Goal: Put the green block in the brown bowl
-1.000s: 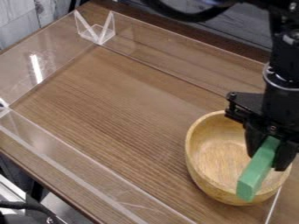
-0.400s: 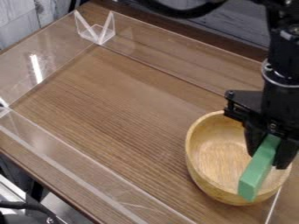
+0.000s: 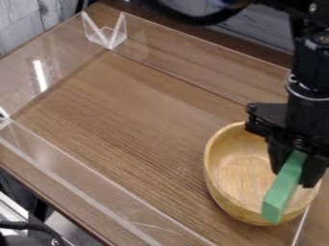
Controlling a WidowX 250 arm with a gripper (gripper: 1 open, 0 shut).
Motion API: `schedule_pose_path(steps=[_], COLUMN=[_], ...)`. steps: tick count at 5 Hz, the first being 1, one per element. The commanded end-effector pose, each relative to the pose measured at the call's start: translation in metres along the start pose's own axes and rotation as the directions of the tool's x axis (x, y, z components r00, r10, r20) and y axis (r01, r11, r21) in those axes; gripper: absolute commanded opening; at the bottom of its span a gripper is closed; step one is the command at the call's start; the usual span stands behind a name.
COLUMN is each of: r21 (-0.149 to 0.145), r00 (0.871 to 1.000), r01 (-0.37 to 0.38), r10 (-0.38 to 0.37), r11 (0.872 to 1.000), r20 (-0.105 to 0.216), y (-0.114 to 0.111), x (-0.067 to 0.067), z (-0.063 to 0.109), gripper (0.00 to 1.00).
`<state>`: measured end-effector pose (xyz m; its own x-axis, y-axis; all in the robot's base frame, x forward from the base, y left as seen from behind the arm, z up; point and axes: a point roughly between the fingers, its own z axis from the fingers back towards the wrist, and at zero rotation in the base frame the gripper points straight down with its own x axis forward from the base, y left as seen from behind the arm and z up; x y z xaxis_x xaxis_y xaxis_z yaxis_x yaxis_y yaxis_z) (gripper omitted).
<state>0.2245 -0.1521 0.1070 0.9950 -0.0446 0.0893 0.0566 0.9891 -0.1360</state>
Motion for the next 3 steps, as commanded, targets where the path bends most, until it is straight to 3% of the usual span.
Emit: schedule_pose_path(steps=[1,3], r21=[-0.027,-0.029], r00=[0.999,0.999], r01=[0.008,0.003], r10=[-0.007,-0.001], r11=[1.000,1.000], r20=[0.046,0.045], y=[-0.0037,-0.0009], x=[0.0048,0.0061], z=[0.0147,0.0169], gripper=[0.00,0.00])
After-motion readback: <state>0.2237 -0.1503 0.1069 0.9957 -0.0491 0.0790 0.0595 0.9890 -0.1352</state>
